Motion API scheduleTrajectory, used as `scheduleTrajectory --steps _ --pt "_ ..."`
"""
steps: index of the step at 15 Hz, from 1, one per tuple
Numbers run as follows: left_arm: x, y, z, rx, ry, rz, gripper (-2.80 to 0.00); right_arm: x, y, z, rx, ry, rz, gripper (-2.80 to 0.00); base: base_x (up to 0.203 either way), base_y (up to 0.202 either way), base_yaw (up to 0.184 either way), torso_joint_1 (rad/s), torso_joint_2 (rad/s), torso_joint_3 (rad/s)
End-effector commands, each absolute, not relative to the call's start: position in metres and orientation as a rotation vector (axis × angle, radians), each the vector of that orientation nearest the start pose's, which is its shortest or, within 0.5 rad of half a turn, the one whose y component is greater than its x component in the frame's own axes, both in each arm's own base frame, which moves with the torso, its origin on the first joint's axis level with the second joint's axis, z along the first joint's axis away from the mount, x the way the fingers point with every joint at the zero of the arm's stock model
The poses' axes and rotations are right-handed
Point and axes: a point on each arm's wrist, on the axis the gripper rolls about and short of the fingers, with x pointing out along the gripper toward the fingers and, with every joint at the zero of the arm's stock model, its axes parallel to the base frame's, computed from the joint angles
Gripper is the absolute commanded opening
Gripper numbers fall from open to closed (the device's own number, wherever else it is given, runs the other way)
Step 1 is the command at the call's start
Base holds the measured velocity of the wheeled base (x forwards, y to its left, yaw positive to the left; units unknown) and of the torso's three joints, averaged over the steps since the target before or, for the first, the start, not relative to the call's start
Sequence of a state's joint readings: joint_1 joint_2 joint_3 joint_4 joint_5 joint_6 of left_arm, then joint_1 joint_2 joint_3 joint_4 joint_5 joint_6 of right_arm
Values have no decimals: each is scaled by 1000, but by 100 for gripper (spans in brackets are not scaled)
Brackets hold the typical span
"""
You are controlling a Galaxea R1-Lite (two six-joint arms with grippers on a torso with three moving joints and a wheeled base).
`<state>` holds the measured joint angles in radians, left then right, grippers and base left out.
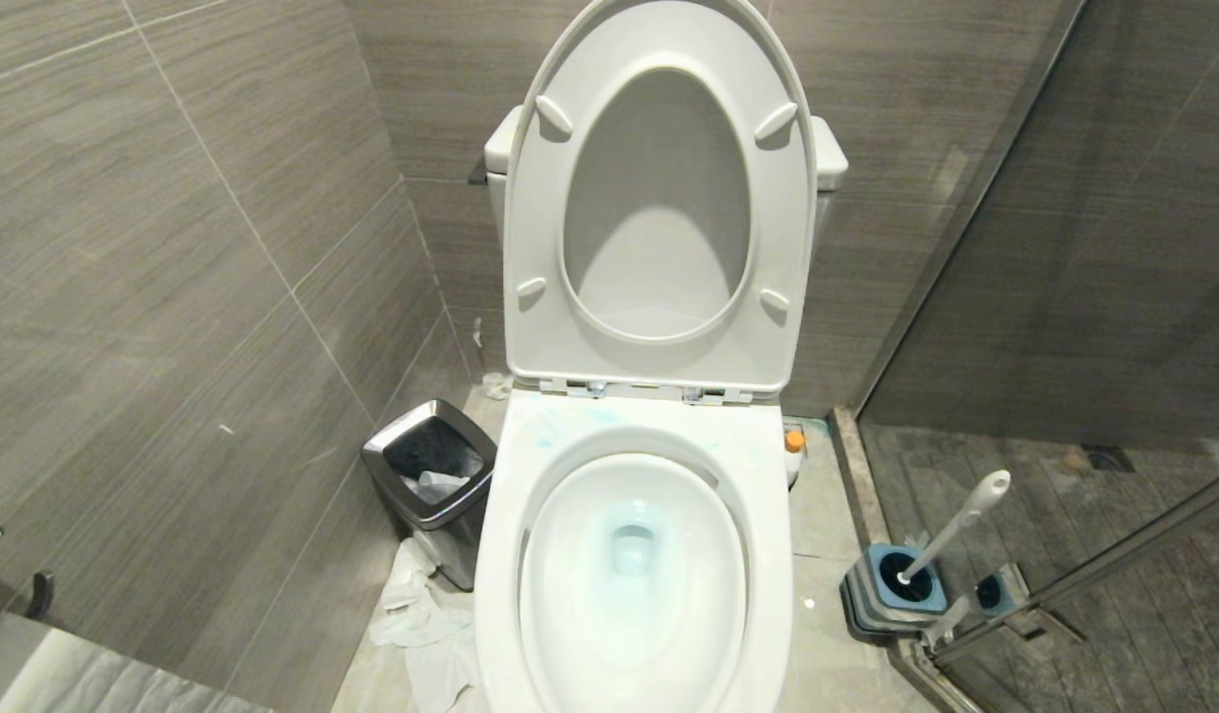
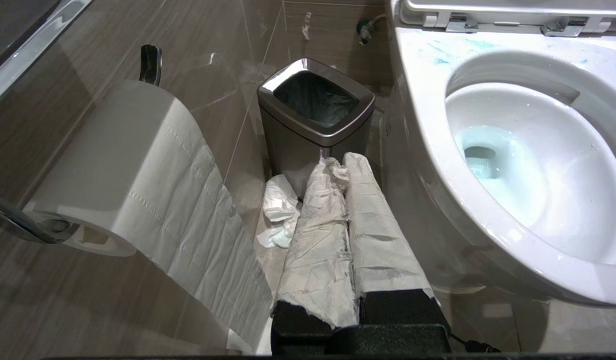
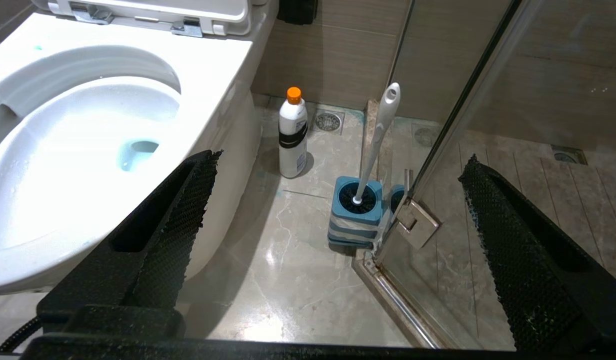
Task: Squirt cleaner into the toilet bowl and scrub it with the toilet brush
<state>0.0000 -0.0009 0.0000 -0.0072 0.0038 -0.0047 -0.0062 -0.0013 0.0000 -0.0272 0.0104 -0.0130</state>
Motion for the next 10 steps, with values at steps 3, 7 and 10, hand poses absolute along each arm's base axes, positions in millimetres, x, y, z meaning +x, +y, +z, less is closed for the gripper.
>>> scheduleTrajectory --steps 3,7,10 --pt "-22 0 75 -6 -2 5 -280 -22 0 75 -14 -18 4 0 0 0 0 0 0 0" --pt "-22 0 75 -6 -2 5 -280 -22 0 75 -14 -18 4 0 0 0 0 0 0 0" --pt "-22 0 74 -5 -1 5 -280 -22 0 75 -14 -18 4 0 0 0 0 0 0 0"
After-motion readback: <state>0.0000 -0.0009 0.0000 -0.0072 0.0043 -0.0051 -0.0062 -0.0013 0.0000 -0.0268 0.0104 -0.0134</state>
